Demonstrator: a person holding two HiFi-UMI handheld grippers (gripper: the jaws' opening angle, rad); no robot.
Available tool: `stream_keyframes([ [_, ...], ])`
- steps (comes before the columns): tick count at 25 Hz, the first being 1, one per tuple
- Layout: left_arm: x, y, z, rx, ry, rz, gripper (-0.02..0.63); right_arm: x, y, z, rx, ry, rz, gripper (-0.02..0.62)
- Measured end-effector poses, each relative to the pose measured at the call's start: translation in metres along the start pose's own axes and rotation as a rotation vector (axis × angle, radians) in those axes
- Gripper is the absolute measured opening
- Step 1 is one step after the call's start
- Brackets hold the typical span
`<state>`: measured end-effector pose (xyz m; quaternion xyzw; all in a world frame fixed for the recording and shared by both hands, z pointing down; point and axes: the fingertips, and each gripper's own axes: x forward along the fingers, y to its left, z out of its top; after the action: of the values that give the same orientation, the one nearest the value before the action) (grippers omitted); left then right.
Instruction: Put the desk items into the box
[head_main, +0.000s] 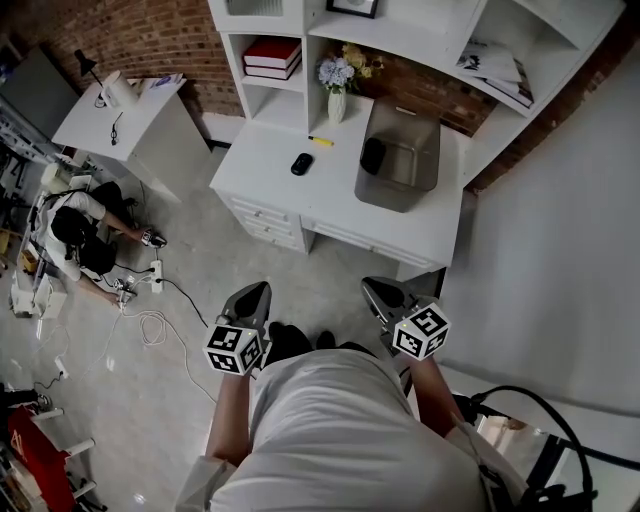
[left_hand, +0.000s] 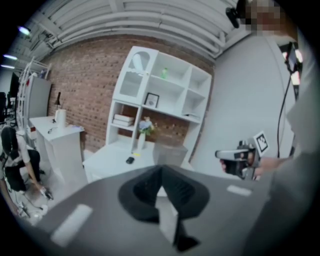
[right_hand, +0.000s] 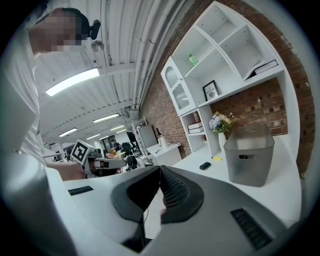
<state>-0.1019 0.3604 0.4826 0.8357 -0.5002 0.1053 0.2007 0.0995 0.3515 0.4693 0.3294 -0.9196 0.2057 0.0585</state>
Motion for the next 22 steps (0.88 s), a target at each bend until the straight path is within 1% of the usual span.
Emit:
stream_keyframes([
  [8, 0.017, 0.007, 0.009, 0.000, 0.004, 0.013, 0.003, 0.000, -0.026, 0.005, 0.009, 0.008, -0.030, 0.002],
  [13, 0.031, 0.022, 0.014, -0.004, 0.013, 0.014, 0.003, 0.010, -0.038, 0.008, 0.013, 0.015, -0.050, 0.002],
  [22, 0.070, 0.060, 0.029, -0.005, 0.030, -0.018, 0.003, 0.047, -0.062, 0.018, 0.025, 0.026, -0.092, 0.002],
])
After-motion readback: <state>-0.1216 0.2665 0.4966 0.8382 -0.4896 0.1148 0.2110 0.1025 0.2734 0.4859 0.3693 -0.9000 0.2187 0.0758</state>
